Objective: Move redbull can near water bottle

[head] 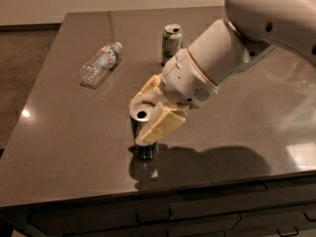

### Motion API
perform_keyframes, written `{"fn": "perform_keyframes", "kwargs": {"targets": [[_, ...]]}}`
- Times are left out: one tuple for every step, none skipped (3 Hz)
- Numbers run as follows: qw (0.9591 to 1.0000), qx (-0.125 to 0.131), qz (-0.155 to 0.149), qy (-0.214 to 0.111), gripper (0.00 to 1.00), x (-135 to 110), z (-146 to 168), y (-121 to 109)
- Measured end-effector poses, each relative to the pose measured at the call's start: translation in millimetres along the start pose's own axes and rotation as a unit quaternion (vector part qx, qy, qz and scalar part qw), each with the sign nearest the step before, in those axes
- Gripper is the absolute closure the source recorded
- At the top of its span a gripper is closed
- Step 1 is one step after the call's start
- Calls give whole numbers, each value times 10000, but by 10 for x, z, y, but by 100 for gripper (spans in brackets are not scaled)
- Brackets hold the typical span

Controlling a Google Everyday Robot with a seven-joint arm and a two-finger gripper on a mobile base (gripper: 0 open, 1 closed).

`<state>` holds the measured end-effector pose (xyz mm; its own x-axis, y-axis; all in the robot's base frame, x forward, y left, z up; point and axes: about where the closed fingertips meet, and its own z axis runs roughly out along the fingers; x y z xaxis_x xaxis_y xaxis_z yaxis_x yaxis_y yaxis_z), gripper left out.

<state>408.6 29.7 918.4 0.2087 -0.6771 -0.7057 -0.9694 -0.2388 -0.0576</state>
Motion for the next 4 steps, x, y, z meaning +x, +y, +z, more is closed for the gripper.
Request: {"fn": "perform_keyframes", "kwargs": {"targets": [[10000, 39, 85, 1, 64, -28, -35, -62], [9996, 189, 229, -14, 87, -135, -144, -284], [9989, 324, 338, -41, 100, -240, -239, -485], [9974, 487, 457, -268, 100, -500, -226, -929]]}}
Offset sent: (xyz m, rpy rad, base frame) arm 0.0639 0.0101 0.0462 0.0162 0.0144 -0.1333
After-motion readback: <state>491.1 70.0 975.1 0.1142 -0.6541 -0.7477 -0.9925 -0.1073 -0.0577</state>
